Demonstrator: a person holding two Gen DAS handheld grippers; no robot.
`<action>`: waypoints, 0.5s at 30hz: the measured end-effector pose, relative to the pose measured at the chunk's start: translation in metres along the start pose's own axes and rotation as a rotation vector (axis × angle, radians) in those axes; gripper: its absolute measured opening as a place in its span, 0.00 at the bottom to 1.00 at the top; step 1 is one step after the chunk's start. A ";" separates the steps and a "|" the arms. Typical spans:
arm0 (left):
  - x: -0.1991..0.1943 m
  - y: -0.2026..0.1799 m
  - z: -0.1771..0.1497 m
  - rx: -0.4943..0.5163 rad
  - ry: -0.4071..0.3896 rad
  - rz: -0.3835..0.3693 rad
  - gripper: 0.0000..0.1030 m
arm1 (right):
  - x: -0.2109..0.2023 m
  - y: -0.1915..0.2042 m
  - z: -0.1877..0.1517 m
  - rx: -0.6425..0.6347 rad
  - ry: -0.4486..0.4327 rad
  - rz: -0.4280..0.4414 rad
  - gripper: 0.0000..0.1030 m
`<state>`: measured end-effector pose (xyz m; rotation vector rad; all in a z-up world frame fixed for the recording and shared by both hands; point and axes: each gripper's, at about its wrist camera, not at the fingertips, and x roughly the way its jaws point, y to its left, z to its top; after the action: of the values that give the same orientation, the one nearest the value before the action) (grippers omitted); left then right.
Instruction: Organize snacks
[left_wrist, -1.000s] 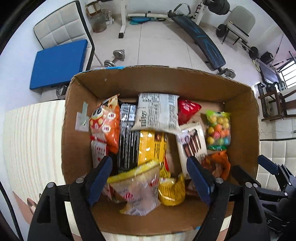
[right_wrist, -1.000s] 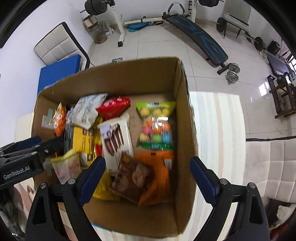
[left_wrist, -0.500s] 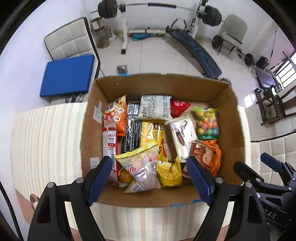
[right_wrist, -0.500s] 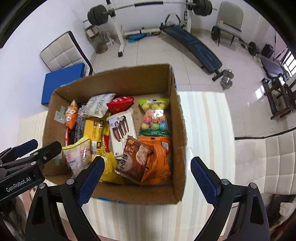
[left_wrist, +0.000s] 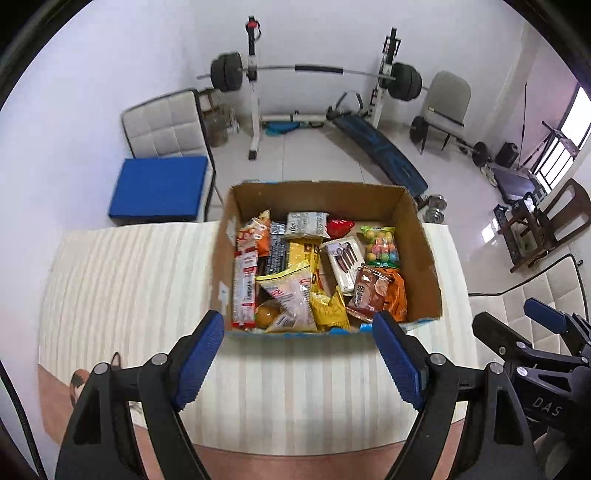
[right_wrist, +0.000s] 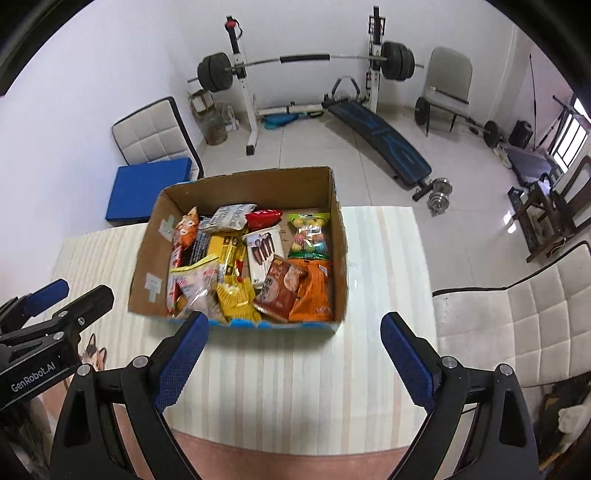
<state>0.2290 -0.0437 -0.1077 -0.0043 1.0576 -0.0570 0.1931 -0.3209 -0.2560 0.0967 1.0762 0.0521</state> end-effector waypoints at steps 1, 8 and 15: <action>-0.007 0.000 -0.004 0.003 -0.007 -0.001 0.80 | -0.009 0.001 -0.006 -0.002 -0.012 -0.001 0.93; -0.057 0.000 -0.040 0.008 -0.062 -0.007 0.80 | -0.068 0.008 -0.045 -0.019 -0.083 -0.011 0.93; -0.100 0.001 -0.069 -0.004 -0.105 -0.017 0.80 | -0.124 0.019 -0.084 -0.040 -0.134 -0.003 0.94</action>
<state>0.1202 -0.0366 -0.0545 -0.0196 0.9526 -0.0692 0.0600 -0.3088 -0.1847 0.0618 0.9415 0.0633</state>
